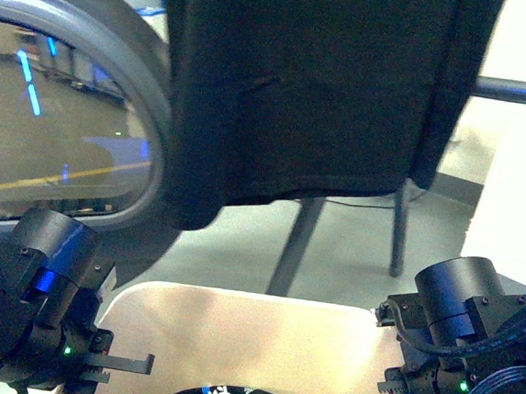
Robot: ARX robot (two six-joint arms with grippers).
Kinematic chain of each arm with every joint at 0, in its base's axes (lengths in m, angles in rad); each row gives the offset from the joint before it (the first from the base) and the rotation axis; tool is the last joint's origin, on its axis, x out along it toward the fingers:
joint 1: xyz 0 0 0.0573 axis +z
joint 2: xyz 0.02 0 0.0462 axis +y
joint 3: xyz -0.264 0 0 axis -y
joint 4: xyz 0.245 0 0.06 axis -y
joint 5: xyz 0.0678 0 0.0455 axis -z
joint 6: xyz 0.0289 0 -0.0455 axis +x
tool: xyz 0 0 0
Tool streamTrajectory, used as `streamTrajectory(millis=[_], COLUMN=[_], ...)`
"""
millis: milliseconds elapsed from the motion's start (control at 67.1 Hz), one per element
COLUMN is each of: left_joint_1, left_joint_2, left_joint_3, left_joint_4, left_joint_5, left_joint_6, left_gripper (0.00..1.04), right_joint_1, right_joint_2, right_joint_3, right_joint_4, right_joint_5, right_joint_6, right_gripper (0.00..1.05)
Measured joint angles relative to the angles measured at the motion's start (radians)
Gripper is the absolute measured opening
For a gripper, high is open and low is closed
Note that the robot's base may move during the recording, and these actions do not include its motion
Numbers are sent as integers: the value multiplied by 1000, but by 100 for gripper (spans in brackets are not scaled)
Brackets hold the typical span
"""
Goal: Move hamper under clothes hanger
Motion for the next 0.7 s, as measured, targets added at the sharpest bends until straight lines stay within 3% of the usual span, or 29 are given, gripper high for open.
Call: streamTrajectory(millis=[701], left_joint_1=[0], left_joint_2=[0], left_joint_3=[0], left_joint_4=[0], left_joint_5=[1], left_joint_6=[0], left_gripper=[4], right_joint_1=[-1], right_joint_2=[0], right_joint_3=[0], right_joint_4=[0], right_joint_5=[0], right_joint_6=[0], right_gripper=[3])
